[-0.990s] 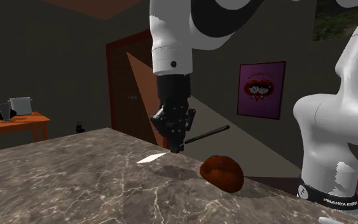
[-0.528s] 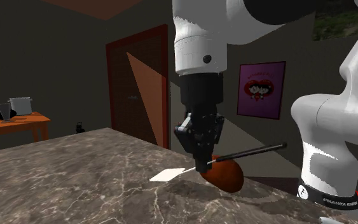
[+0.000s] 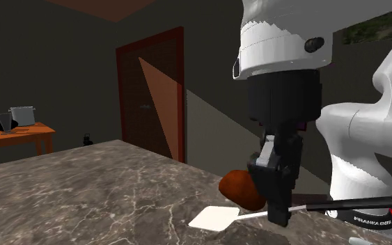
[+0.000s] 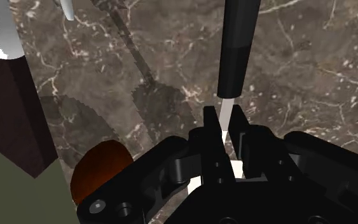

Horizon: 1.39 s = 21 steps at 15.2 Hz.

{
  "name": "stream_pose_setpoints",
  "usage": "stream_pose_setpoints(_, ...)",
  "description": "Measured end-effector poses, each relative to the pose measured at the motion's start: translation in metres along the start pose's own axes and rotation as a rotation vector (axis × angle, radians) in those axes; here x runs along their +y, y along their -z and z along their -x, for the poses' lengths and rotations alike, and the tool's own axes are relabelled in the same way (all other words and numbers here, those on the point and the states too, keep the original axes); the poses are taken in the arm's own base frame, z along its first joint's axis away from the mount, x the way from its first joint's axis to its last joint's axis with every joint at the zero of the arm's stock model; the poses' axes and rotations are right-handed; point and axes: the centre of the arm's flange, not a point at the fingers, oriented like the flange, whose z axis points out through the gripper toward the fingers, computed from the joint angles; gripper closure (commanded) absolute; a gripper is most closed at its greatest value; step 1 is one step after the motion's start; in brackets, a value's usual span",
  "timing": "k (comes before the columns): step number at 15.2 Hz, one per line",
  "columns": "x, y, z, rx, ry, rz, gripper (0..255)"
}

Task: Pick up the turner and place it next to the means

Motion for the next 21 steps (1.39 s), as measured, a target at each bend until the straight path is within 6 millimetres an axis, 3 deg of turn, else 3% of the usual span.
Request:
stream_pose_setpoints(3, -0.013, -0.003, 0.042, 0.0, 0.0, 0.0, 255)
stream_pose_setpoints(7, -0.023, -0.009, 0.082, 0.0, -0.001, 0.0, 255)
stream_pose_setpoints(11, -0.024, -0.028, 0.09, 0.0, -0.002, 0.001, 255)
stream_pose_setpoints(21, -0.025, -0.082, 0.086, -0.001, -0.002, 0.001, 255)
